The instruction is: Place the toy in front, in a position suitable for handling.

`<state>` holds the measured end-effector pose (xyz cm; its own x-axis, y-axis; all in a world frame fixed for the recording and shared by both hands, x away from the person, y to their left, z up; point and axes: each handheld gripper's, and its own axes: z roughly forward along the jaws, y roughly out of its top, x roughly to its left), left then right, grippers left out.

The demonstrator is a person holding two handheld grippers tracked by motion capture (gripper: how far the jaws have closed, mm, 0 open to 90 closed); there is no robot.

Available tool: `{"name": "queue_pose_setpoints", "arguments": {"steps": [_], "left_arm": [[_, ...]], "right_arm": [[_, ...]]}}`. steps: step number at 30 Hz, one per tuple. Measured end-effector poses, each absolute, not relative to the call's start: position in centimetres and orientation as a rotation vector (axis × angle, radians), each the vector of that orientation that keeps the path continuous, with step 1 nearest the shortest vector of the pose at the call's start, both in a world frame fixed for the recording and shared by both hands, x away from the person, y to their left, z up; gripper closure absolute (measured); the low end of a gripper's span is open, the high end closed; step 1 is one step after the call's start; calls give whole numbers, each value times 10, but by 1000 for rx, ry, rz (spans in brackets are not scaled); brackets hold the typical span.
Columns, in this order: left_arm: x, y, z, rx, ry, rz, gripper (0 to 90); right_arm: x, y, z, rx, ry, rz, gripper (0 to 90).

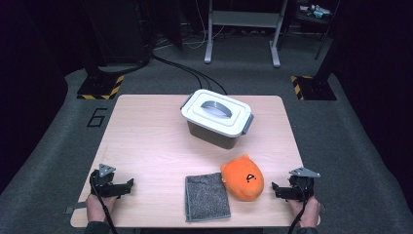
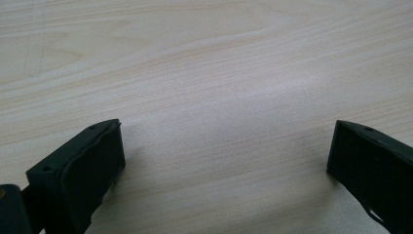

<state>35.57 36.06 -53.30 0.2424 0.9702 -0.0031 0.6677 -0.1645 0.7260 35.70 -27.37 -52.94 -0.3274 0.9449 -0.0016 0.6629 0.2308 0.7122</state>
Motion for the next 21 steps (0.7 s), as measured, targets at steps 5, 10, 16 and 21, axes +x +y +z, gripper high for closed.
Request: {"name": "queue_pose_setpoints", "arguments": {"steps": [5, 10, 16, 21], "left_arm": [[356, 360, -533, 1910, 1492, 642, 0], [356, 360, -533, 1908, 1490, 648, 0], [356, 360, -533, 1912, 1488, 638, 0], [356, 361, -533, 1916, 1488, 637, 0]], "right_arm": [[357, -274, -529, 1477, 2073, 865, 5], [357, -274, -529, 1475, 2074, 863, 5], [358, -274, -528, 1492, 2081, 857, 0], [359, -274, -528, 1489, 2090, 848, 0]]}}
